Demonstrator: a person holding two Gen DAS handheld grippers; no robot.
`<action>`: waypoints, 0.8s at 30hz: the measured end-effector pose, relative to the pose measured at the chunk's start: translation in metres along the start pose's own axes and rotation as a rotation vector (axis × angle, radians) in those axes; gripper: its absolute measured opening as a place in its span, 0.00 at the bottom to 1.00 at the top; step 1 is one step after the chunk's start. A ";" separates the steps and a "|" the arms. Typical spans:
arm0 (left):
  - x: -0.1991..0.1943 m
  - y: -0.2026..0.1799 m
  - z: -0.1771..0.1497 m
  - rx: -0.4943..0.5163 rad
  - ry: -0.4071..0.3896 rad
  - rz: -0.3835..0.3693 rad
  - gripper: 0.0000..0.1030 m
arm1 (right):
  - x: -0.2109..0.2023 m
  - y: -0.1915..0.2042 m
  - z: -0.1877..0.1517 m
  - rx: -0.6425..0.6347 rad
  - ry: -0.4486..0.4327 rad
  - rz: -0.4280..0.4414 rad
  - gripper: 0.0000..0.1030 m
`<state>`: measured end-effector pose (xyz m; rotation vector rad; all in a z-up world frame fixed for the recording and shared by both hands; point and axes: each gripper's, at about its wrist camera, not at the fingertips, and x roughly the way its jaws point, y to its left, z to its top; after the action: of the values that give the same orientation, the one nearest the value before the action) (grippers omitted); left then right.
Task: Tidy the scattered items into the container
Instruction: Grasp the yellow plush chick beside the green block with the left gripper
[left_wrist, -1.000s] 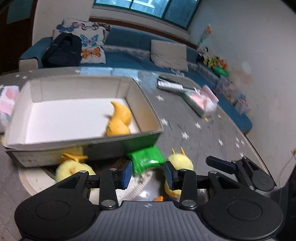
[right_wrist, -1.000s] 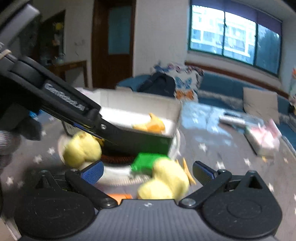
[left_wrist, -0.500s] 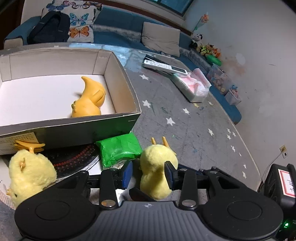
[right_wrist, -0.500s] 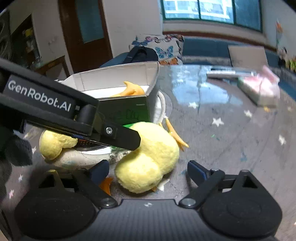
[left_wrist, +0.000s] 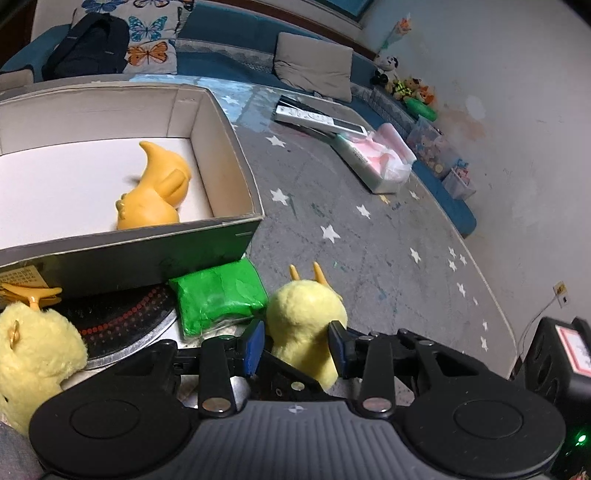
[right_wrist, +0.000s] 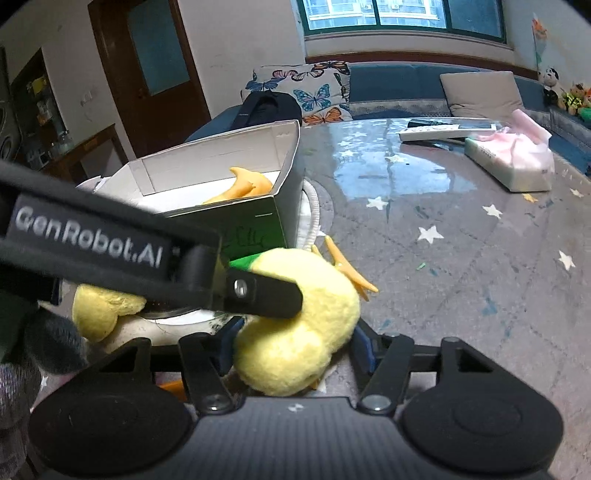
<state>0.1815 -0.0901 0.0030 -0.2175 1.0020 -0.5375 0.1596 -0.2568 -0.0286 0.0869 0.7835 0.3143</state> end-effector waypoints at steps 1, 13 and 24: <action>0.000 0.000 -0.001 -0.002 0.000 -0.001 0.39 | 0.000 0.001 -0.001 -0.007 -0.001 -0.003 0.59; -0.081 -0.008 0.022 -0.005 -0.193 -0.061 0.38 | -0.049 0.036 0.037 -0.122 -0.140 0.002 0.58; -0.115 0.047 0.073 -0.084 -0.286 0.087 0.38 | -0.009 0.092 0.112 -0.255 -0.192 0.119 0.58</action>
<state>0.2104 0.0049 0.1071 -0.3144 0.7522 -0.3726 0.2098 -0.1679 0.0749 -0.0760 0.5436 0.5092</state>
